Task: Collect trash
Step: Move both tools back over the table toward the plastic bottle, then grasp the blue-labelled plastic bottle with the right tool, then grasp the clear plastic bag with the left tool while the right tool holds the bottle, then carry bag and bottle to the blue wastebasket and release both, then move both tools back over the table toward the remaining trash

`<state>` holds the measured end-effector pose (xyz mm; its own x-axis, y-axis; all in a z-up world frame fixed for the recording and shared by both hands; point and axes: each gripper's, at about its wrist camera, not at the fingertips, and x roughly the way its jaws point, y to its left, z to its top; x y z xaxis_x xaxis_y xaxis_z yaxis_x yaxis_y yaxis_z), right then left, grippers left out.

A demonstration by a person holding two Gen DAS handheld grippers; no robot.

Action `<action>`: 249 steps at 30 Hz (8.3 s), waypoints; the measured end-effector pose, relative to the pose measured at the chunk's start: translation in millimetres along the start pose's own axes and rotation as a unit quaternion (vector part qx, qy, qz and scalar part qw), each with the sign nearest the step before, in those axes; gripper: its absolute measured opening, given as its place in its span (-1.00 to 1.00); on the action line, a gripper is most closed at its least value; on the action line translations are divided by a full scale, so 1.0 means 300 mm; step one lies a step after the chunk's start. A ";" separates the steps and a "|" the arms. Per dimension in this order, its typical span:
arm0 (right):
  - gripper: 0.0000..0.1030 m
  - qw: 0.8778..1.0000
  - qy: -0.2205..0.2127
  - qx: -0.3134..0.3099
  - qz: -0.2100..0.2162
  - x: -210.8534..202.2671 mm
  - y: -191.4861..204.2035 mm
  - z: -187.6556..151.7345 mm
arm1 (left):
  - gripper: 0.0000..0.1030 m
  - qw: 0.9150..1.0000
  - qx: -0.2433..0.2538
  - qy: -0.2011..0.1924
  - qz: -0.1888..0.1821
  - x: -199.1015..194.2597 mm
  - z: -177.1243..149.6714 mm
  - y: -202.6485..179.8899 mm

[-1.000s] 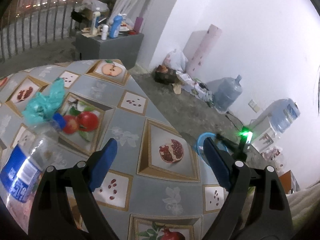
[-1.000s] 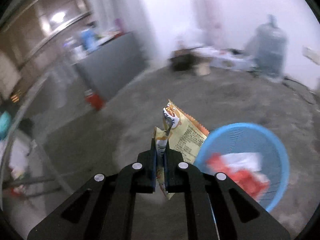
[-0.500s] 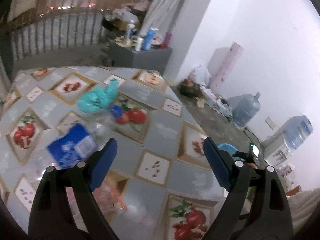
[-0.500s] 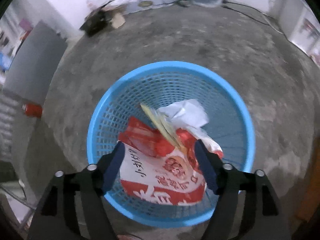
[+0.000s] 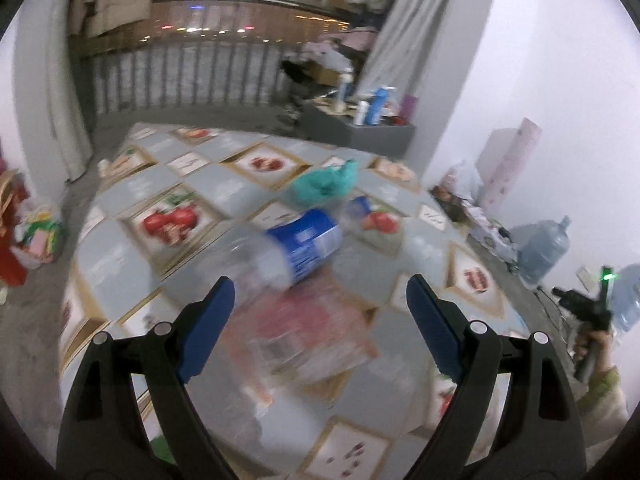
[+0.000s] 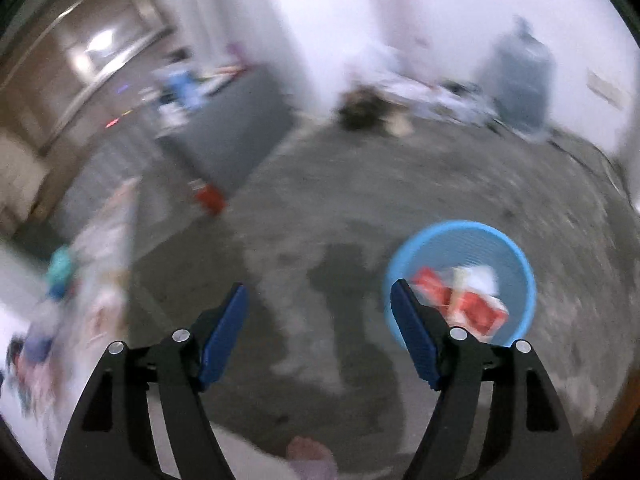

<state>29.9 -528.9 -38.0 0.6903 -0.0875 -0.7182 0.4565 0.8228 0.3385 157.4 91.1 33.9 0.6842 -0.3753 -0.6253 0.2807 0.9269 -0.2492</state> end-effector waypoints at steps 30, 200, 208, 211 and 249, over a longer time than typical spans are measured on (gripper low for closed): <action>0.32 0.939 0.170 -0.024 0.296 0.149 1.130 -0.323 | -0.04 0.976 -0.150 0.063 -0.142 0.291 0.076 0.399; 0.41 0.929 0.052 0.365 -0.025 0.247 -0.942 -0.214 | 0.21 0.859 0.353 0.277 -0.248 1.094 -0.401 -1.913; 0.41 0.945 0.005 0.317 -0.084 0.088 -0.783 -0.219 | 0.30 0.862 0.355 0.220 -0.288 0.862 -0.279 -1.840; 0.43 0.954 -0.011 0.281 -0.107 0.020 -0.683 -0.194 | 0.34 0.867 0.341 0.203 -0.303 0.760 -0.219 -1.768; 0.87 0.960 -0.117 -0.253 -0.013 -0.414 0.797 -0.345 | 0.83 0.997 0.054 0.020 -0.042 -0.192 -0.035 -0.057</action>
<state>-4.9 -263.2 69.1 0.8166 -0.1878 -0.5458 0.1858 0.9808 -0.0595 106.1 97.0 66.4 0.6283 -0.4499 -0.6347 0.4092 0.8850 -0.2222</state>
